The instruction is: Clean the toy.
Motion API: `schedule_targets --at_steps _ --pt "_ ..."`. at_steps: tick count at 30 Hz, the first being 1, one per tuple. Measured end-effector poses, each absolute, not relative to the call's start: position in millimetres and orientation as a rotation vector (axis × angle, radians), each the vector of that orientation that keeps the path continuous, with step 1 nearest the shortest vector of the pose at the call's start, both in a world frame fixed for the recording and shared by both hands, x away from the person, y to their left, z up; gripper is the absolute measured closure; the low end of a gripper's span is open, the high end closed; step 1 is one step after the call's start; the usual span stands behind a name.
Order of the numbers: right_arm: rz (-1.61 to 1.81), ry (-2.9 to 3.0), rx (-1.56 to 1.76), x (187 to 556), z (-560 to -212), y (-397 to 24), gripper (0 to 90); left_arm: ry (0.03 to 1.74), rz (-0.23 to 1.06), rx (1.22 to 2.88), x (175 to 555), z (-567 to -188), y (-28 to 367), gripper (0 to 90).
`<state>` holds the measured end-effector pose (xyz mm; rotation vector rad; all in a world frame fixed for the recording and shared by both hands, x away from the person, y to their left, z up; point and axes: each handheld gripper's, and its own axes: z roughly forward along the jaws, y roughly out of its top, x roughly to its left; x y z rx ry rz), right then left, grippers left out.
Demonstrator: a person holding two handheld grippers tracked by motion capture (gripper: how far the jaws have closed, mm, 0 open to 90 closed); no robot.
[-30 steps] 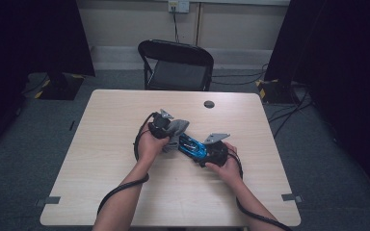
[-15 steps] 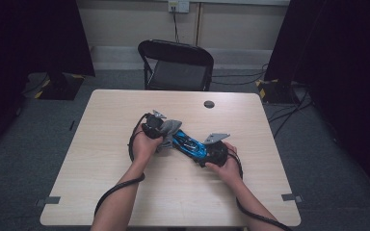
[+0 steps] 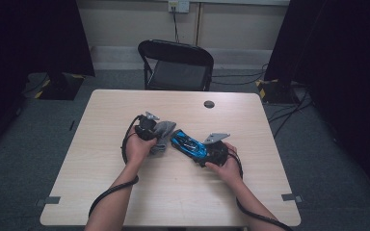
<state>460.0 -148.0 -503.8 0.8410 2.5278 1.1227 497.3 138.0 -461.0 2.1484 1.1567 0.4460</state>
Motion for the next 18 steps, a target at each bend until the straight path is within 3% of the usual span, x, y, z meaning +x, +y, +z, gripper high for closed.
schedule_targets --at_steps 18 --pt "1.142 2.575 0.814 463.1 -498.7 -153.7 24.2 1.081 0.437 2.166 468.2 -454.5 148.5 74.4"
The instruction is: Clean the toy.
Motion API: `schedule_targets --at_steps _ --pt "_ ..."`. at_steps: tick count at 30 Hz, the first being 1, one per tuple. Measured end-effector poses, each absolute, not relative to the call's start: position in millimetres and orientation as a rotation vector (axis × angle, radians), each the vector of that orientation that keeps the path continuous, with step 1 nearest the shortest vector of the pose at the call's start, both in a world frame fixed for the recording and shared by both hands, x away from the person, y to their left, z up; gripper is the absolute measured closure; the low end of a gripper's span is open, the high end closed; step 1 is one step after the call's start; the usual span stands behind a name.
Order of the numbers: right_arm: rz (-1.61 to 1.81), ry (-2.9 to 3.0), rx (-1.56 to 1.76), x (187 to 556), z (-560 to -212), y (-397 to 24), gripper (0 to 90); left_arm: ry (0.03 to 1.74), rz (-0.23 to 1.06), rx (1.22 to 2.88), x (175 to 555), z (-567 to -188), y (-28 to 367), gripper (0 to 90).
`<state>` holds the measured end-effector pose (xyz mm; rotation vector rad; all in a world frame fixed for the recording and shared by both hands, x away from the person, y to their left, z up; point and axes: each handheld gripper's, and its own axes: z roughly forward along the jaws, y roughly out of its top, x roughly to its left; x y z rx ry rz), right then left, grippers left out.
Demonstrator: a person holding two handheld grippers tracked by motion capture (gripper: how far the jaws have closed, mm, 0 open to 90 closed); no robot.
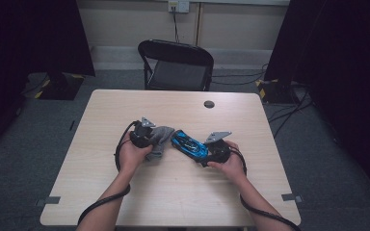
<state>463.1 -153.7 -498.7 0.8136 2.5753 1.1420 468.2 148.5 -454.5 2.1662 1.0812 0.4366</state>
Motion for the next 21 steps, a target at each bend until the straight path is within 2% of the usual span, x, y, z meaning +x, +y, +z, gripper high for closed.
schedule_targets --at_steps 7,13,16,18,21 --pt "1.231 2.549 0.833 463.2 -483.7 -155.0 21.5 1.066 0.447 2.162 462.0 -450.0 152.8 74.4" --pt "1.268 2.517 0.828 468.3 -464.5 -151.6 23.5 1.056 0.448 2.159 455.5 -447.3 156.5 74.4" --pt "1.242 2.533 0.81 474.7 -462.5 -143.1 26.6 1.051 0.445 2.146 452.8 -445.6 157.3 74.4" --pt "1.236 2.558 0.804 480.1 -463.9 -136.3 32.3 1.037 0.447 2.148 451.6 -444.4 157.6 74.4" --pt "1.214 2.566 0.813 487.9 -469.0 -127.4 34.7 1.024 0.446 2.148 450.0 -442.6 158.3 74.4"
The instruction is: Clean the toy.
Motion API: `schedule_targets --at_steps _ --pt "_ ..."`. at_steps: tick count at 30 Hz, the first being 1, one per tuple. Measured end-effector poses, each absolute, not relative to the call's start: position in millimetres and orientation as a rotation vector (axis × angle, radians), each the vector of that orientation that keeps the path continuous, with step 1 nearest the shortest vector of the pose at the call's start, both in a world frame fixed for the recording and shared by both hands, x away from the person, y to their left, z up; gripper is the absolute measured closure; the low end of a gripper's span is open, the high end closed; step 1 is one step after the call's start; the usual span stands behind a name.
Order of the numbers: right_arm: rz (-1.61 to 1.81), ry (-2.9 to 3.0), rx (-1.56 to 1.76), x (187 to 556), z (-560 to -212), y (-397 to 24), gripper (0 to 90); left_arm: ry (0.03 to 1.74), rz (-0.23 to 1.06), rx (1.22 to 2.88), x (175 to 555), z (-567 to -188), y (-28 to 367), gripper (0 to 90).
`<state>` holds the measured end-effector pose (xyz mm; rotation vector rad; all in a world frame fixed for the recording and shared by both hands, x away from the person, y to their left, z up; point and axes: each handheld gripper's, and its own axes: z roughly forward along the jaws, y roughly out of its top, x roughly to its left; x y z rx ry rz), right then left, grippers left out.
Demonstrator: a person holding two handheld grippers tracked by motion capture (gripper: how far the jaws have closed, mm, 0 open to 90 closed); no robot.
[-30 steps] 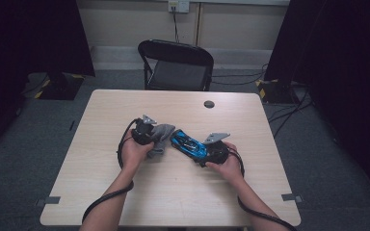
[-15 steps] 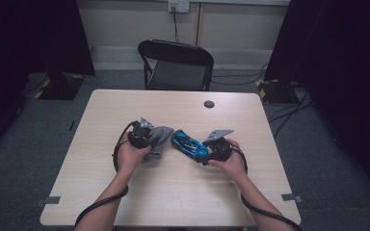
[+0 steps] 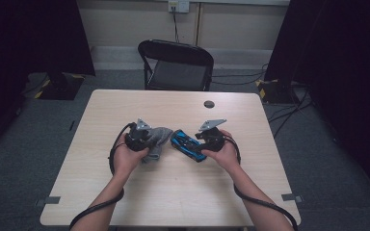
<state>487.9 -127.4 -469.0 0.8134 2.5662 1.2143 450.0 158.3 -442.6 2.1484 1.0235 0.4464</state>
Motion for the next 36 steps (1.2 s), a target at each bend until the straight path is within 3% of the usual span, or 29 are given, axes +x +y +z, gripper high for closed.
schedule_targets --at_steps 8,28,36 --pt "1.19 2.573 0.809 494.8 -480.3 -116.1 42.6 1.027 0.444 2.149 446.9 -445.5 166.3 74.2" --pt "1.293 2.468 0.808 489.0 -492.5 -115.1 42.4 0.998 0.412 2.162 440.4 -451.4 159.0 74.0" --pt "1.252 2.487 0.829 490.0 -489.1 -111.8 42.4 0.903 0.381 2.191 422.4 -445.0 142.9 74.0"
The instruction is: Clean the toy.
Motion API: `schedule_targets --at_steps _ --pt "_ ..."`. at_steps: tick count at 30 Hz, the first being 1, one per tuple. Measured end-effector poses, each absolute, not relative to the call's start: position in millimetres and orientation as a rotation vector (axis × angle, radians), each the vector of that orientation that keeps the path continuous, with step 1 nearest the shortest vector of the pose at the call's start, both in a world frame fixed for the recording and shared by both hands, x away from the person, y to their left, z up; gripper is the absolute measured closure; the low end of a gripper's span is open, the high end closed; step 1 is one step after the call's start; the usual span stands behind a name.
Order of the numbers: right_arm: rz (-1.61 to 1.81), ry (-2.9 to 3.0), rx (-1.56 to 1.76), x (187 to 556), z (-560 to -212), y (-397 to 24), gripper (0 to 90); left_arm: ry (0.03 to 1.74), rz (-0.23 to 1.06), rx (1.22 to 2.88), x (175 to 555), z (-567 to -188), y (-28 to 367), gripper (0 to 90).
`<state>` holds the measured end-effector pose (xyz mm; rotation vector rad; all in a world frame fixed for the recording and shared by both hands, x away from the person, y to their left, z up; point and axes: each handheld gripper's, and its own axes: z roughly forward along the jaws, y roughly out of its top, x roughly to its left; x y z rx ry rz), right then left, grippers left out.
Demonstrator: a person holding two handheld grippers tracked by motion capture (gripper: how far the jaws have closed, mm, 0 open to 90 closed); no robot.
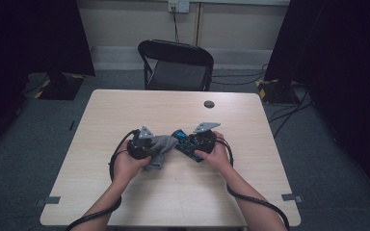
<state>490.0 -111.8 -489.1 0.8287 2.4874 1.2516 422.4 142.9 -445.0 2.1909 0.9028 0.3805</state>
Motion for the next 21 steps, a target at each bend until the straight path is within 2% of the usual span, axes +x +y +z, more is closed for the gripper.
schedule_targets --at_steps 5,21 --pt "1.239 2.502 0.819 490.8 -487.9 -112.1 42.5 0.839 0.368 2.196 411.4 -441.1 131.7 74.1" --pt "1.197 2.53 0.795 490.6 -485.0 -111.5 42.7 0.612 0.201 2.253 376.7 -449.5 83.9 74.1"
